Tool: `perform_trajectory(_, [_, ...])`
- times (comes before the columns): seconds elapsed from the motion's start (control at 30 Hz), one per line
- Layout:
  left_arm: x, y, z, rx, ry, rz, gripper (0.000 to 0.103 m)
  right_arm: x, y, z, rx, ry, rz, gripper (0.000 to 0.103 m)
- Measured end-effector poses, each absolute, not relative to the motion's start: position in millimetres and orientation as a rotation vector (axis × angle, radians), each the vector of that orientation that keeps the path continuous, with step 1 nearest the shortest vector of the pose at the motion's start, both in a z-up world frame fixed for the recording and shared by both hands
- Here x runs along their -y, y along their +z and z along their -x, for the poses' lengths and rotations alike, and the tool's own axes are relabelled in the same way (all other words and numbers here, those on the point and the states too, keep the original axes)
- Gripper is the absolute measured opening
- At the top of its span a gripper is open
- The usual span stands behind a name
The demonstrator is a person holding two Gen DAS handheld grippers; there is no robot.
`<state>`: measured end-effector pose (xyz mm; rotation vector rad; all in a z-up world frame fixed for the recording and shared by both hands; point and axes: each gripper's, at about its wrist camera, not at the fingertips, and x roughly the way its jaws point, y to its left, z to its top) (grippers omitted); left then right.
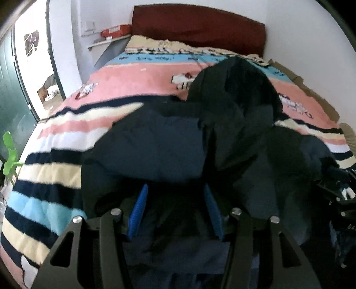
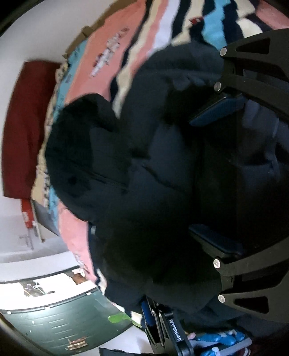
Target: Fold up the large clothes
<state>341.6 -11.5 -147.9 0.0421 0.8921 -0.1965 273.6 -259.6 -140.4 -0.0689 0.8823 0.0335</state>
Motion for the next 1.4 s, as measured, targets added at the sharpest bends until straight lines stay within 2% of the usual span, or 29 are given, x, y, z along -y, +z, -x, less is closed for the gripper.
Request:
perform_trajectory(0.2, [32, -162, -371, -0.910, -0.165, -0.099, 0.051, 265, -152, -299, -0.889, -0.002, 0.140, 0.087])
perform_trajectory(0.37, [39, -179, -370, -0.877, -0.117, -0.123, 0.051, 274, -163, -332, -0.879, 0.008, 0.157, 0.094])
perform_trajectory(0.5, [44, -179, -368, -0.858, -0.090, -0.153, 0.051, 277, -175, -344, -0.869, 0.012, 0.165, 0.095])
perform_trajectory(0.6, [43, -174, -365, -0.857, -0.076, -0.151, 0.051, 277, -172, -345, -0.889, 0.016, 0.163, 0.095])
perform_trajectory(0.67, [40, -168, -357, -0.844, -0.059, -0.154, 0.051, 278, -162, -340, -0.890, 0.021, 0.159, 0.090])
perform_trajectory(0.9, [39, -153, -337, -0.812, -0.052, -0.147, 0.051, 299, -125, -302, -0.821, -0.008, 0.142, 0.090])
perform_trajectory(1.2, [37, -161, -339, -0.823, -0.050, -0.144, 0.052, 320, -167, -306, -0.927, -0.029, 0.113, 0.092])
perform_trajectory(1.4, [36, -161, -339, -0.828, -0.047, -0.145, 0.054, 319, -166, -306, -0.926, -0.035, 0.129, 0.092])
